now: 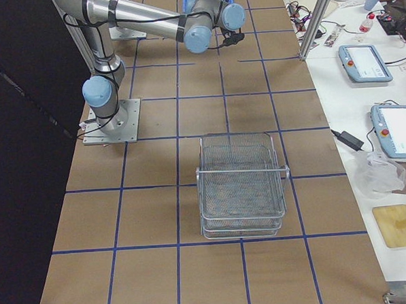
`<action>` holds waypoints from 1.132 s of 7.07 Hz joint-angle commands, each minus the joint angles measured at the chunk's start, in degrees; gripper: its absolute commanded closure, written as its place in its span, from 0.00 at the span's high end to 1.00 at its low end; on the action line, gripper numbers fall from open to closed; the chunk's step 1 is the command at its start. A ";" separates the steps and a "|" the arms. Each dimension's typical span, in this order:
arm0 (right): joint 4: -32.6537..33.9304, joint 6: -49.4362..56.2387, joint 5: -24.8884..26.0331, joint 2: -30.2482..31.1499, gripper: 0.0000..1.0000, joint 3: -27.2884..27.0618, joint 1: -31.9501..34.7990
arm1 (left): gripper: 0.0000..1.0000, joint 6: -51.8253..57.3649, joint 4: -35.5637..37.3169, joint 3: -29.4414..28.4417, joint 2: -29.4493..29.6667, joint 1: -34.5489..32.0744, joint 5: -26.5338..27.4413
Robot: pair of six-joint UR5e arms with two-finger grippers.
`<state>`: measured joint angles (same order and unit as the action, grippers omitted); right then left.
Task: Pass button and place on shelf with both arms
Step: 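Close the right gripper around the red button cap held by the left gripper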
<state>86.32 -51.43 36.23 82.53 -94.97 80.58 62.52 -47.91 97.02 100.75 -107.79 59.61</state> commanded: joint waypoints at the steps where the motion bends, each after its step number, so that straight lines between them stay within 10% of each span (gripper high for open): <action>1: 0.25 0.10 -0.20 0.00 0.05 -0.92 -0.07 | 0.00 -0.03 0.01 0.02 0.06 -0.05 -0.02; 2: 0.25 0.10 -0.29 0.00 0.01 -0.92 -0.16 | 0.00 -0.03 0.01 0.02 0.06 -0.05 -0.11; 5: 0.34 0.10 -0.46 0.09 0.00 -0.92 -0.16 | 0.50 -0.38 -0.17 -0.25 -0.02 0.12 -0.20; 6: 0.34 0.10 -0.46 0.17 0.00 -0.92 -0.16 | 0.52 -0.47 -0.34 0.01 0.06 0.04 -0.11; 8: 0.25 0.10 -0.46 0.18 0.00 -0.92 -0.16 | 1.00 -4.06 -0.43 -0.68 0.24 0.04 0.24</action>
<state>86.61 -51.33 35.76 82.69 -95.89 80.42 59.92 -48.30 96.69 101.04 -107.76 59.57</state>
